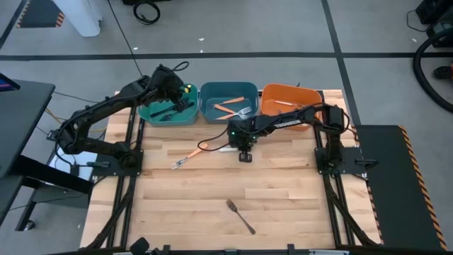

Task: Sort silverware by color (type)
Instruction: Put the white fork in the orange bin

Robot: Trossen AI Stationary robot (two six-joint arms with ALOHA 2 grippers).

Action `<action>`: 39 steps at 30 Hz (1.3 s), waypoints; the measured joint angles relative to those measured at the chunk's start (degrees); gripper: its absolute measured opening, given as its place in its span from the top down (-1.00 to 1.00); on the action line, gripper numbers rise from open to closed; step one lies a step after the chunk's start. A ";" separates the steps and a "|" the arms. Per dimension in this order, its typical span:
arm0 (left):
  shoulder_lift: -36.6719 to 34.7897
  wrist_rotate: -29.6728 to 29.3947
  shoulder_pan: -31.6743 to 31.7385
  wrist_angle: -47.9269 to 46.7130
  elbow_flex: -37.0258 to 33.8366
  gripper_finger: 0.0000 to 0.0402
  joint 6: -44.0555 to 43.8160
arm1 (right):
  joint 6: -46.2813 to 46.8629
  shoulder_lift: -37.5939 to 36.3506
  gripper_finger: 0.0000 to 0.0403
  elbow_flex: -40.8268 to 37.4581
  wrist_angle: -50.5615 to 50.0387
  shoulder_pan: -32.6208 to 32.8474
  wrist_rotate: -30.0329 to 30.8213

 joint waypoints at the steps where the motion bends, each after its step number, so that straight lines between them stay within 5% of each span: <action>1: 0.00 0.00 0.00 0.00 0.00 0.54 0.00 | 0.04 -0.93 0.96 0.37 -1.01 0.00 0.04; 12: 0.00 -0.02 0.00 0.02 0.00 0.54 0.02 | 3.37 -7.45 0.96 2.36 -2.40 -2.05 -0.11; 22: 0.00 0.00 0.00 0.27 0.00 0.54 0.06 | 11.73 -4.45 0.73 2.25 0.17 -0.03 -4.30; 39: 0.00 0.00 -0.02 0.29 0.00 0.54 1.90 | 24.31 2.01 0.54 2.28 3.66 2.05 1.93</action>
